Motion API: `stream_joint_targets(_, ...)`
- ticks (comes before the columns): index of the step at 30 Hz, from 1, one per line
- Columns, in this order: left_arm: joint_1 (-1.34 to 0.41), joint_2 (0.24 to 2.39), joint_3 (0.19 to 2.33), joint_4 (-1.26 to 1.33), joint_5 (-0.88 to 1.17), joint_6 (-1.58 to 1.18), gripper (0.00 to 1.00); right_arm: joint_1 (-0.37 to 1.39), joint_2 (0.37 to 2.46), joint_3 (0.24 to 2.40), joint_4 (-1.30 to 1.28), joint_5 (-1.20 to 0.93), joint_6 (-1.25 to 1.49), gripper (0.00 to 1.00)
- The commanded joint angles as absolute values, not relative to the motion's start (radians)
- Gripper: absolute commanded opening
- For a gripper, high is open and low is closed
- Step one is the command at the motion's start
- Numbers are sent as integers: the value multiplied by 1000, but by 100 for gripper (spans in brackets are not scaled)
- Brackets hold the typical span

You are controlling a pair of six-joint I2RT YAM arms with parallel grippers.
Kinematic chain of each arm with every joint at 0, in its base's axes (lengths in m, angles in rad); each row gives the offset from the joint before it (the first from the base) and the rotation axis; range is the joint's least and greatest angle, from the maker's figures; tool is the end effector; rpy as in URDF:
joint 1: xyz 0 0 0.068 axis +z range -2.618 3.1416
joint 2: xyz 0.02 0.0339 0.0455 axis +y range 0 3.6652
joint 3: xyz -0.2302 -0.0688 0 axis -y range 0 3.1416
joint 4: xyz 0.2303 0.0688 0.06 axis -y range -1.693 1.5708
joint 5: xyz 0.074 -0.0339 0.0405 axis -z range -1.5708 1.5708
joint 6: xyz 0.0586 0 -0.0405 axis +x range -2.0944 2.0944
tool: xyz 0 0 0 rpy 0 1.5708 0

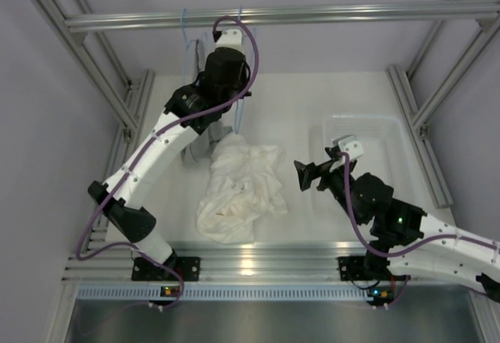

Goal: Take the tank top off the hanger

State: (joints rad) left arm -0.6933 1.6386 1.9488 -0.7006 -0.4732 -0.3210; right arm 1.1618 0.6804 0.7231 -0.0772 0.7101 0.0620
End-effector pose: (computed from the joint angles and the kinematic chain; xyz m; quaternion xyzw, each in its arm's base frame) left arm 0.2888 -0.2052 0.4226 0.0213 0.8179 -0.0925 0.5675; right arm 0.1094 0.1563 0.3240 -0.1465 0.7012 0.1696 0.6769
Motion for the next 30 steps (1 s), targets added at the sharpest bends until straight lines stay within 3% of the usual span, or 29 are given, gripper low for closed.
stream_joint_targets(1, -690, 1651, 1939, -690, -489, -344, 0, 1152, 669, 749, -107, 712, 55, 91)
stream_joint_targets(5, -690, 1640, 1875, -675, -497, -365, 0, 1147, 693, 727, -109, 707, 86, 93)
stream_joint_targets(9, -690, 1618, 1803, -650, -488, -388, 10, 1108, 773, 736, -149, 637, 147, 93)
stream_joint_targets(15, -690, 1579, 1787, -640, -488, -384, 44, 990, 848, 732, -153, 462, 218, 93)
stream_joint_targets(16, -690, 1563, 1789, -641, -485, -383, 58, 976, 865, 732, -155, 427, 224, 93)
stream_joint_targets(20, -690, 1502, 1770, -643, -460, -388, 85, 879, 923, 729, -153, 328, 270, 92)
stream_joint_targets(21, -690, 1487, 1767, -644, -450, -387, 99, 868, 940, 729, -152, 316, 276, 92)
stream_joint_targets(30, -692, 1244, 1603, -669, -339, -422, 99, 824, 1150, 753, -75, 201, 305, 89)
